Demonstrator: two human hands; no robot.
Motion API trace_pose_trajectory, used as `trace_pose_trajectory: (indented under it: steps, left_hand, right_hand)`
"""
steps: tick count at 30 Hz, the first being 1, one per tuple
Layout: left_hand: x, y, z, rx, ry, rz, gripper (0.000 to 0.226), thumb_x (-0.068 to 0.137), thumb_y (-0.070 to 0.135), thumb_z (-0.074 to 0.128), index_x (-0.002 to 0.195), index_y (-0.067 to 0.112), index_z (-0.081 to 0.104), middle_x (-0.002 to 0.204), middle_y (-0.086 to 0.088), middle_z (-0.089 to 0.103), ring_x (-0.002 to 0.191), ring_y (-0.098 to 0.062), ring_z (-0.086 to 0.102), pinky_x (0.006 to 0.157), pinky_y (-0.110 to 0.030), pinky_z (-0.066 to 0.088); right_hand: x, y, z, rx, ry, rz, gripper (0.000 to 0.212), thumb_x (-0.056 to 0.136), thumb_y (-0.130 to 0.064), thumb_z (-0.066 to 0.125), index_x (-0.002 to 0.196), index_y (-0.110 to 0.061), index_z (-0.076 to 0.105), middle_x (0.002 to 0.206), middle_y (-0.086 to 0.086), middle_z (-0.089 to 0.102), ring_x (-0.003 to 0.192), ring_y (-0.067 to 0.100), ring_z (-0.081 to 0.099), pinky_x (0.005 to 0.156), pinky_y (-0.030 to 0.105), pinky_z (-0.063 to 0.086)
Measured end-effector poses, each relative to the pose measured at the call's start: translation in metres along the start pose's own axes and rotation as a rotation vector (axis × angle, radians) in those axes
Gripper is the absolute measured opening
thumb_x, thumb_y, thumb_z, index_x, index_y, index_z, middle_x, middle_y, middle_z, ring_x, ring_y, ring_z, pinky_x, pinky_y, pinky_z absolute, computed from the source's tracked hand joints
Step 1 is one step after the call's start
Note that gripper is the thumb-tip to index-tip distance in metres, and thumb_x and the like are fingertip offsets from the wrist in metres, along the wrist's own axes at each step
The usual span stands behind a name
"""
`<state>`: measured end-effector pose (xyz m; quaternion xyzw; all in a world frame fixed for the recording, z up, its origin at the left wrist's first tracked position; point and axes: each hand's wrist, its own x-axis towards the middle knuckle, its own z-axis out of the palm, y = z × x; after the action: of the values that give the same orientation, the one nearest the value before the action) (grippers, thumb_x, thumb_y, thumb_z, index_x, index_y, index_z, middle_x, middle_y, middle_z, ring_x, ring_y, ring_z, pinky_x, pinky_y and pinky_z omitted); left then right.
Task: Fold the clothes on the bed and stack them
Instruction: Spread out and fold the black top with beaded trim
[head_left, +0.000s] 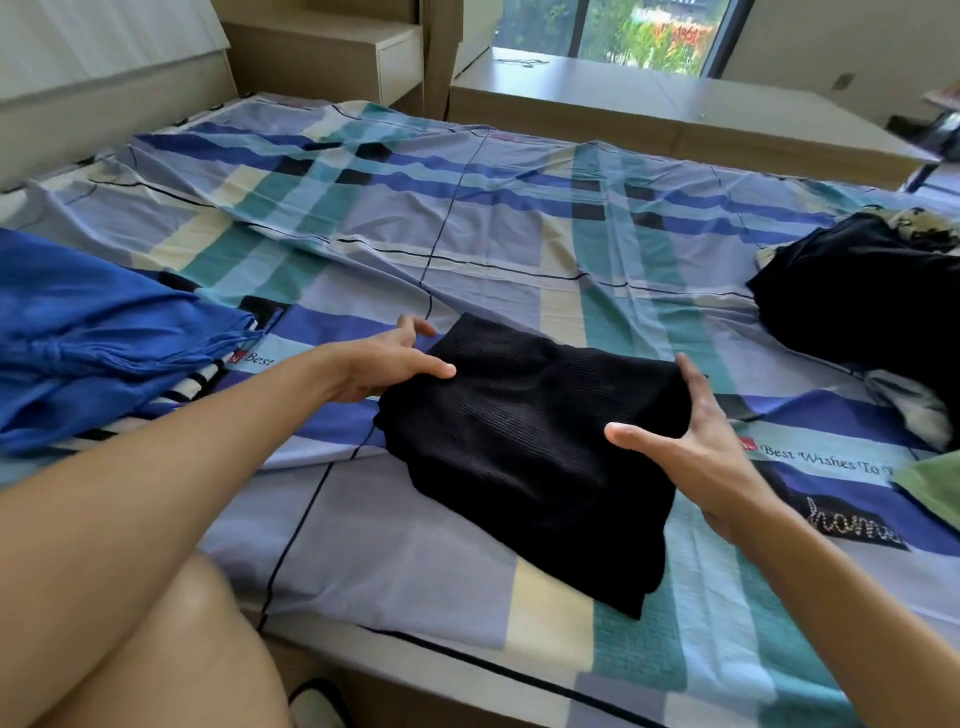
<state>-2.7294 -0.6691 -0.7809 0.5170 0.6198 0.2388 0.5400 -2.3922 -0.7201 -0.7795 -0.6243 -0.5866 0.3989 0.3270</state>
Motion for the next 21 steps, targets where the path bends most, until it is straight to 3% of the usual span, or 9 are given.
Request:
trace_pose_trajectory:
  steps: [2,4,8,10,12,14,16,18,21]
  left_hand:
    - [-0.007,-0.001,0.001,0.049,-0.037,0.111,0.05,0.097,0.01,0.06,0.135,0.024,0.032,0.105,-0.018,0.063,0.08,-0.02,0.066,0.062,-0.028,0.056]
    - [-0.014,-0.001,0.002,0.101,-0.092,0.218,0.047,0.098,0.001,0.053,0.132,0.028,0.035,0.111,-0.026,0.064,0.084,-0.025,0.065,0.066,-0.035,0.058]
    - [-0.028,0.001,0.004,0.373,-0.081,0.358,0.045,0.087,0.005,0.048,0.114,0.039,0.059,0.116,-0.025,0.061,0.085,-0.039,0.06,0.079,-0.055,0.052]
    - [-0.035,0.005,-0.001,0.414,-0.043,0.351,0.043,0.088,0.003,0.046,0.109,0.034,0.065,0.105,-0.03,0.061,0.067,-0.035,0.049,0.062,-0.044,0.046]
    - [-0.045,0.013,-0.014,0.4,0.03,0.341,0.044,0.089,-0.004,0.044,0.113,0.025,0.067,0.089,-0.015,0.061,0.063,-0.024,0.047,0.056,-0.033,0.04]
    - [-0.06,0.019,-0.042,0.385,0.116,0.336,0.045,0.089,-0.006,0.043,0.117,0.02,0.067,0.089,-0.004,0.059,0.06,-0.019,0.05,0.053,-0.03,0.042]
    - [-0.077,0.021,-0.082,0.389,0.232,0.322,0.045,0.089,-0.006,0.044,0.115,0.02,0.069,0.104,-0.002,0.06,0.078,-0.026,0.06,0.066,-0.036,0.05]
    - [-0.095,0.021,-0.13,0.41,0.362,0.286,0.044,0.089,-0.004,0.044,0.111,0.024,0.07,0.108,0.0,0.06,0.091,-0.021,0.059,0.077,-0.028,0.049]
    - [-0.124,0.019,-0.214,0.494,0.57,0.223,0.047,0.088,-0.004,0.042,0.102,0.031,0.071,0.089,0.003,0.059,0.075,-0.011,0.053,0.063,-0.016,0.041]
  right_hand:
    - [-0.008,0.005,0.003,0.134,-0.013,0.033,0.13,0.031,-0.059,0.095,0.146,-0.049,0.035,0.142,-0.005,0.053,0.124,0.011,0.058,0.11,0.04,0.045]
    - [-0.014,0.007,0.004,0.212,-0.049,0.058,0.125,0.03,-0.058,0.097,0.142,-0.047,0.043,0.137,-0.007,0.059,0.118,0.012,0.064,0.104,0.043,0.051]
    - [-0.03,-0.012,0.008,0.178,-0.126,0.033,0.08,0.067,-0.018,0.087,0.134,-0.046,0.053,0.13,-0.006,0.062,0.1,-0.003,0.068,0.079,0.023,0.06]
    - [-0.031,-0.022,0.013,0.173,-0.121,-0.004,0.074,0.069,-0.009,0.082,0.129,-0.046,0.059,0.129,-0.001,0.064,0.103,0.006,0.07,0.084,0.04,0.061]
    - [-0.027,-0.039,0.023,0.201,-0.13,-0.017,0.071,0.065,-0.009,0.081,0.125,-0.043,0.064,0.122,0.005,0.07,0.102,0.024,0.073,0.09,0.06,0.054]
    - [-0.019,-0.06,0.042,0.264,-0.165,-0.049,0.065,0.066,-0.006,0.078,0.121,-0.04,0.068,0.11,0.006,0.075,0.092,0.029,0.075,0.084,0.064,0.053]
    - [-0.009,-0.09,0.072,0.346,-0.2,-0.083,0.061,0.069,-0.003,0.077,0.119,-0.037,0.069,0.105,0.003,0.076,0.091,0.029,0.075,0.081,0.06,0.055]
    - [0.002,-0.124,0.11,0.406,-0.245,-0.132,0.064,0.061,-0.01,0.083,0.119,-0.035,0.07,0.102,0.002,0.077,0.089,0.023,0.075,0.08,0.044,0.06]
    - [0.026,-0.176,0.181,0.468,-0.315,-0.204,0.066,0.063,-0.006,0.086,0.122,-0.029,0.068,0.104,0.003,0.076,0.091,0.017,0.074,0.078,0.029,0.061]
